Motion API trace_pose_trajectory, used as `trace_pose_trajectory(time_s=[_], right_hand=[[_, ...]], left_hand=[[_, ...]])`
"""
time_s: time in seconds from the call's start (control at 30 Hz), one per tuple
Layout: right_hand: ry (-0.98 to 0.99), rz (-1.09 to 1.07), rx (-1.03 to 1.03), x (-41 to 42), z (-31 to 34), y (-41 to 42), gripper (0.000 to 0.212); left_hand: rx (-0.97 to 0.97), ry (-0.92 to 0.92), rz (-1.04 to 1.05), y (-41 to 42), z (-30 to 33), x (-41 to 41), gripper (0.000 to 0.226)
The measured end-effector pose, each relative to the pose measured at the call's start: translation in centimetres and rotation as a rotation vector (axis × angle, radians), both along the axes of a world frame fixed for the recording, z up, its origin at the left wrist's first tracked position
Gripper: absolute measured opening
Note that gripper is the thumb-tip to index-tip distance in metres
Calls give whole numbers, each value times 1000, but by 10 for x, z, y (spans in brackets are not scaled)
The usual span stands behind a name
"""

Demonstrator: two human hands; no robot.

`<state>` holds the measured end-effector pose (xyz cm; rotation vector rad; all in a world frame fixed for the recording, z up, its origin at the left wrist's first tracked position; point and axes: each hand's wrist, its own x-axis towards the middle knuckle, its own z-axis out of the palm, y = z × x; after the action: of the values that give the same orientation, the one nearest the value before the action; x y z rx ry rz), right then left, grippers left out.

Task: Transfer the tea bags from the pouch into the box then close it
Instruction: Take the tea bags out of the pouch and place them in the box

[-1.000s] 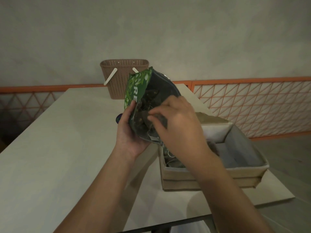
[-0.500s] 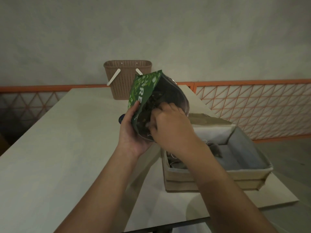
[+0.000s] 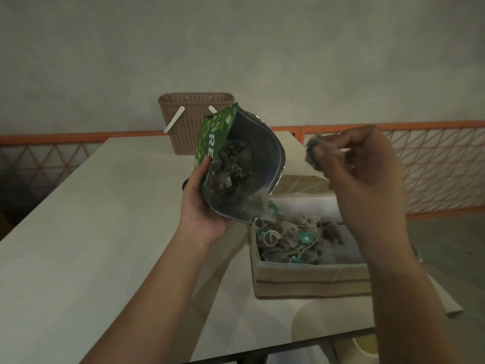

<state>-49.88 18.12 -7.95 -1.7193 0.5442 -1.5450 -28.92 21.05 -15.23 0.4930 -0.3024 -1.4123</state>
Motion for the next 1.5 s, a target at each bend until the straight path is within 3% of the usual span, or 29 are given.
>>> trace_pose_trajectory(time_s=[0.1, 0.3, 0.5, 0.6, 0.77, 0.87, 0.97, 1.03, 1.2, 1.27, 1.4, 1.43, 1.5], right_hand=[[-24, -19, -8, -8, 0, -1, 17], [294, -59, 88, -9, -21, -9, 12], [151, 36, 57, -4, -1, -15, 16], [196, 28, 32, -6, 8, -19, 19], [523, -35, 177, -8, -27, -21, 3], [828, -161, 134, -5, -46, -29, 14], [1111, 19, 109, 0, -54, -33, 7], [1273, 129, 129, 1, -59, -32, 17], [1550, -192, 59, 3, -60, -33, 29], [1411, -196, 64, 4, -49, -29, 24], [569, -94, 48, 16, -25, -18, 20], [452, -81, 27, 21, -18, -16, 27], [429, -76, -75, 34, -6, -16, 43]], left_hand=[[-1, 10, -8, 0, 0, -1, 52], [-3, -6, -2, 0, -1, -3, 53], [-4, -18, -2, 0, -2, -2, 58], [-6, -10, -1, -1, -2, -2, 58], [-22, -3, -4, -2, -3, -1, 57], [-8, -15, 3, -4, -4, -1, 56], [-13, -8, 3, -4, -3, -1, 54], [-17, -6, 11, -3, -2, -2, 52], [-29, -9, 16, 1, 0, -3, 49], [-41, 0, 10, 2, -1, -1, 49], [-22, -24, -12, -2, -4, 5, 58], [-23, -29, -29, -2, -3, 6, 59], [-28, -33, -52, -1, -3, 5, 58]])
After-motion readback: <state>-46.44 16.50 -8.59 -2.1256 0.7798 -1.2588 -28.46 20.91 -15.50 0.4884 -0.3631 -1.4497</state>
